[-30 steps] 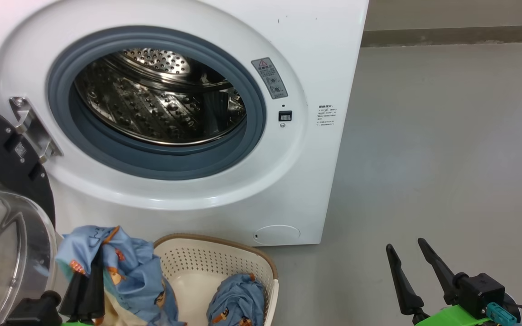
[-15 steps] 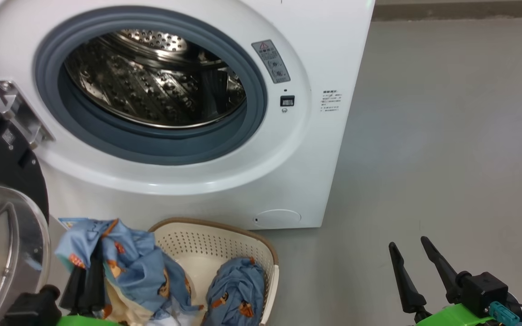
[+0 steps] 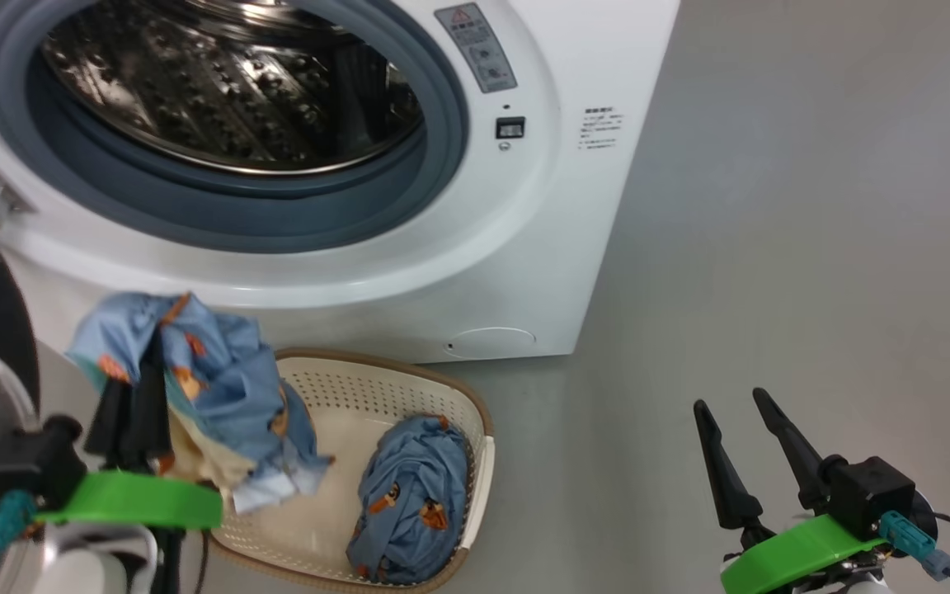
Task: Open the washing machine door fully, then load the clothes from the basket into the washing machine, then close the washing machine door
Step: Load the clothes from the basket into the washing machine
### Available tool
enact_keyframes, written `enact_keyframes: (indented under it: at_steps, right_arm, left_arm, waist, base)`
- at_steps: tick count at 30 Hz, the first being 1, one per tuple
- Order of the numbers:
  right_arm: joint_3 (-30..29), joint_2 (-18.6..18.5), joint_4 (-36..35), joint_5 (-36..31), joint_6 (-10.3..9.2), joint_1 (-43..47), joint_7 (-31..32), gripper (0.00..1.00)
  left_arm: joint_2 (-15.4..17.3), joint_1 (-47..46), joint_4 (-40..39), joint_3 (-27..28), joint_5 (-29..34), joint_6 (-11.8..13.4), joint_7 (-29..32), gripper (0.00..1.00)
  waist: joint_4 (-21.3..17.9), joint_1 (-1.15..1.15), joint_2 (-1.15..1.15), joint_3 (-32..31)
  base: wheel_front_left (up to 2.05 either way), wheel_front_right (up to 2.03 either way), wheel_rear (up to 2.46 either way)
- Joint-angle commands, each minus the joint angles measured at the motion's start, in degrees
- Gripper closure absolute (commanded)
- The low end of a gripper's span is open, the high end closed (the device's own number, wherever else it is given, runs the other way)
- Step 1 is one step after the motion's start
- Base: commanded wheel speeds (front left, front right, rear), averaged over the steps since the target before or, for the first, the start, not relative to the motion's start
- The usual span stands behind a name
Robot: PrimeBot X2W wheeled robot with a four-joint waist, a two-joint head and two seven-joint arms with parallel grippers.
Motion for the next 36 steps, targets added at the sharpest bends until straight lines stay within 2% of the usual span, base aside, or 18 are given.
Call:
enact_keyframes:
  at_steps: [1,10,23,30,36]
  right_arm:
    - [1.75,0.15,-1.24,-0.4,0.35,-2.06,-0.69,0.0]
    - [2.52,0.35,-1.29,-0.28,0.35,-3.91,-0.69,0.0]
    - [3.51,0.45,-2.41,1.17,0.35,-5.98,-0.69,0.0]
    - [4.2,0.46,-3.03,2.37,0.35,-7.07,-0.69,0.0]
    - [5.02,0.46,-3.37,3.39,0.35,-8.23,-0.69,0.0]
  left_arm:
    - [2.27,-4.37,-0.56,2.13,0.43,-0.11,-0.38,1.0]
    - [6.25,-14.82,3.95,-0.06,-0.56,-0.14,-0.38,1.0]
    - [12.16,-31.64,16.27,-2.62,-3.32,-0.15,-0.38,1.0]
    - [13.73,-40.06,23.77,-5.22,-5.27,-0.15,-0.04,1.0]
    - [14.72,-47.98,30.61,-6.13,-7.14,-0.15,2.63,1.0]
  waist:
    - [-1.96,0.0,0.0,1.85]
    - [-5.45,0.0,0.0,4.61]
    - [-10.85,0.0,0.0,11.48]
    - [-12.39,0.0,0.0,16.33]
    - [-13.08,0.0,0.0,21.02]
  base:
    - [0.0,0.0,0.0]
    - [0.0,0.0,0.0]
    - [0.0,0.0,0.0]
    - [0.0,0.0,0.0]
    - [0.0,0.0,0.0]
